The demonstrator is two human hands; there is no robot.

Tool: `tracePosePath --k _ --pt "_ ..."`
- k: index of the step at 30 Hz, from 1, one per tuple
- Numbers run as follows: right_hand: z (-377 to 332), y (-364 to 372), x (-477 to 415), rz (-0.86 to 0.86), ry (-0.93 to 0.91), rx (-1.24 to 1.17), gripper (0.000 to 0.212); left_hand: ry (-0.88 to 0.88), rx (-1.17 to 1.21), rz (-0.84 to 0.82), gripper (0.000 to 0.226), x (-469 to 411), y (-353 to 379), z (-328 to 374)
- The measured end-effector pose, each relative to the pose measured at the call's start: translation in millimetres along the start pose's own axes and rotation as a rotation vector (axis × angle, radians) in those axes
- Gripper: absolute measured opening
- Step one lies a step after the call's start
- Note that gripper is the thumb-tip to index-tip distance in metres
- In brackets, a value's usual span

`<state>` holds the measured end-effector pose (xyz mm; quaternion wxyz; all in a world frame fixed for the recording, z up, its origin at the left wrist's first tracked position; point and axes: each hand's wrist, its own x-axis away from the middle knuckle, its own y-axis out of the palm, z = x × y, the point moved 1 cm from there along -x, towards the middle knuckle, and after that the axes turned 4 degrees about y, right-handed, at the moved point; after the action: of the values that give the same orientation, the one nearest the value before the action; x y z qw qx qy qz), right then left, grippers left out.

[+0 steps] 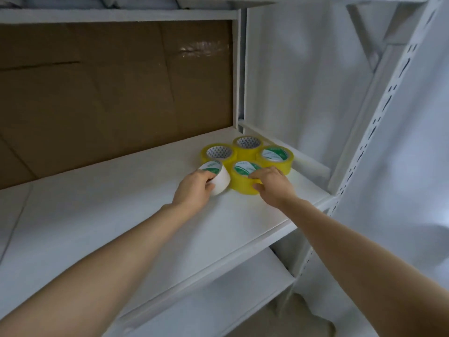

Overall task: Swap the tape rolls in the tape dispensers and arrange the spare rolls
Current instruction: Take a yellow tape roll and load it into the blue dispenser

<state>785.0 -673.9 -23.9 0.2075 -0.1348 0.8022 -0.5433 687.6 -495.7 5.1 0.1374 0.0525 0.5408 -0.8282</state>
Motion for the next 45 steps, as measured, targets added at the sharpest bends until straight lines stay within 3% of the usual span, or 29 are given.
tracePosePath --k 2,5,8,11,14,16,19,20,22,25,29,34,37,40,42,44,45 --pt "13.5 -15.9 6.0 0.049 0.07 -0.353 0.031 -0.014 -0.035 0.002 0.033 -4.3 10.5 11.4" --pt "39.6 -48.1 13.8 0.094 0.274 -1.127 0.012 -0.023 -0.105 -0.024 0.036 -13.5 29.6 31.5" --pt "66.6 -67.4 15.3 0.102 0.457 -1.496 0.02 -0.005 -0.164 -0.091 0.04 -22.1 49.3 52.4" --pt "85.9 -71.3 19.6 0.074 0.517 -1.676 0.017 0.006 -0.194 -0.134 0.042 -31.1 65.2 68.8" --pt "89.4 -69.1 25.0 0.037 0.545 -1.687 0.011 0.048 -0.153 -0.115 0.047 -34.9 72.0 72.7" --pt "84.1 -69.6 28.0 0.021 0.556 -1.719 0.013 0.035 -0.063 -0.015 0.048 -32.2 67.9 75.8" --pt "69.4 -70.1 31.5 -0.038 0.563 -1.84 0.032 -0.236 0.456 0.202 0.034 -24.7 44.8 89.6" --pt "61.9 -69.2 31.9 -0.075 0.544 -1.879 0.035 -0.301 0.662 0.204 0.033 -21.4 36.6 93.0" --pt "41.7 -69.8 34.3 -0.162 0.458 -1.921 0.034 -0.265 0.869 0.117 0.04 -11.6 19.5 96.8" --pt "6.0 -66.9 38.8 -0.273 0.296 -1.927 0.03 -0.142 0.794 0.063 0.06 4.0 4.9 81.7" --pt "-27.6 -53.3 52.1 -0.332 0.153 -1.859 0.02 -0.17 0.605 0.269 0.035 26.0 -4.7 45.3" --pt "-43.6 -41.2 70.9 -0.517 -0.174 -1.475 0.029 -0.071 0.569 0.441 0.03 57.1 -16.5 32.0" --pt "-53.7 -35.4 82.5 -0.607 -0.211 -1.249 0.039 -0.035 0.627 0.491 0.035 72.8 -25.1 33.8" --pt "-64.4 -25.4 91.7 -0.51 -0.192 -1.198 0.035 -0.146 0.705 0.566 0.034 82.2 -30.1 31.7" --pt "-69.2 -19.3 95.4 -0.419 -0.188 -1.169 0.034 -0.29 0.902 0.613 0.031 89.0 -36.5 33.3" --pt "-72.5 -15.8 97.4 -0.337 -0.215 -1.115 0.033 -0.366 1.094 0.528 0.027 97.0 -41.3 39.5" --pt "-74.0 -14.3 98.1 -0.303 -0.236 -1.085 0.033 -0.339 1.079 0.458 0.025 101.0 -42.5 42.8"
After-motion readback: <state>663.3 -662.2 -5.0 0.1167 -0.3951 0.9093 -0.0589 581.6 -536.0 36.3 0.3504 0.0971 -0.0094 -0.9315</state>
